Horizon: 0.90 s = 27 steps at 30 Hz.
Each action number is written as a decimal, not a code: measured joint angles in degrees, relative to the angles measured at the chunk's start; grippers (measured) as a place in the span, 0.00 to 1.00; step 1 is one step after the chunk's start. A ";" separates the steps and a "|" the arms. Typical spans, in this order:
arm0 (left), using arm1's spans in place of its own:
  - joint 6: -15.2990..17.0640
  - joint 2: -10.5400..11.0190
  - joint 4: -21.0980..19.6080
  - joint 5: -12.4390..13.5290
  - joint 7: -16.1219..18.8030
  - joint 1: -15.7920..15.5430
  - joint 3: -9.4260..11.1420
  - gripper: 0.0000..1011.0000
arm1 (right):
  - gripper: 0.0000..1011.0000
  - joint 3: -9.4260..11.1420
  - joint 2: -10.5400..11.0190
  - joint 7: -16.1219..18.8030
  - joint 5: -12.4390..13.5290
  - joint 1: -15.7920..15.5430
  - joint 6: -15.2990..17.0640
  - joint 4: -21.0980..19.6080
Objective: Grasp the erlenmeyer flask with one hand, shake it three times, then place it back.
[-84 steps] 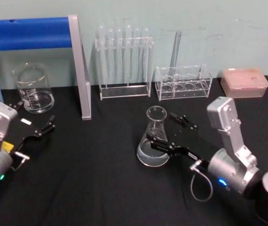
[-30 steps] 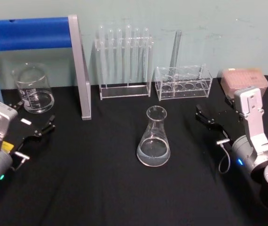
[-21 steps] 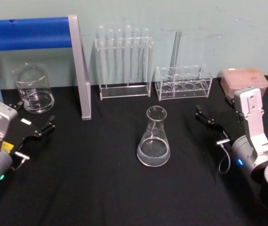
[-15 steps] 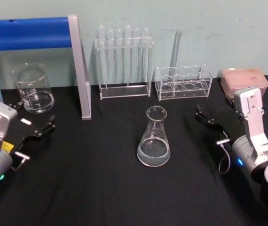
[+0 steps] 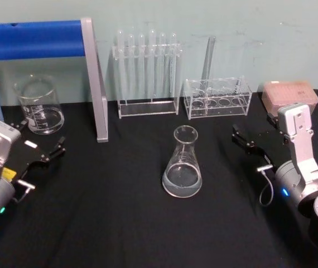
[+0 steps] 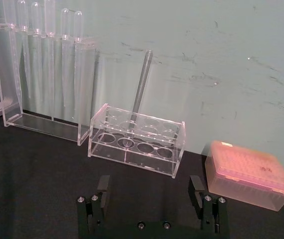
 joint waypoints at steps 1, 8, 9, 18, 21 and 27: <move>0.00 0.00 0.00 0.00 0.00 0.00 0.00 0.99 | 0.99 0.00 0.01 0.00 0.00 0.00 0.00 -0.01; 0.00 0.00 0.00 0.00 0.00 0.00 0.00 0.99 | 0.99 0.00 0.01 0.03 0.03 0.00 0.03 -0.04; 0.00 0.00 0.00 0.00 0.00 0.00 0.00 0.99 | 0.99 0.00 0.01 0.03 0.05 0.00 0.04 -0.04; 0.00 0.00 0.00 0.00 0.00 0.00 0.00 0.99 | 0.99 0.00 0.01 0.03 0.08 0.00 0.04 -0.05; 0.00 0.00 0.00 0.00 0.00 0.00 0.00 0.99 | 0.99 0.00 0.01 0.03 0.08 0.00 0.04 -0.05; 0.00 0.00 0.00 0.00 0.00 0.00 0.00 0.99 | 0.99 0.00 0.01 0.03 0.08 0.00 0.04 -0.05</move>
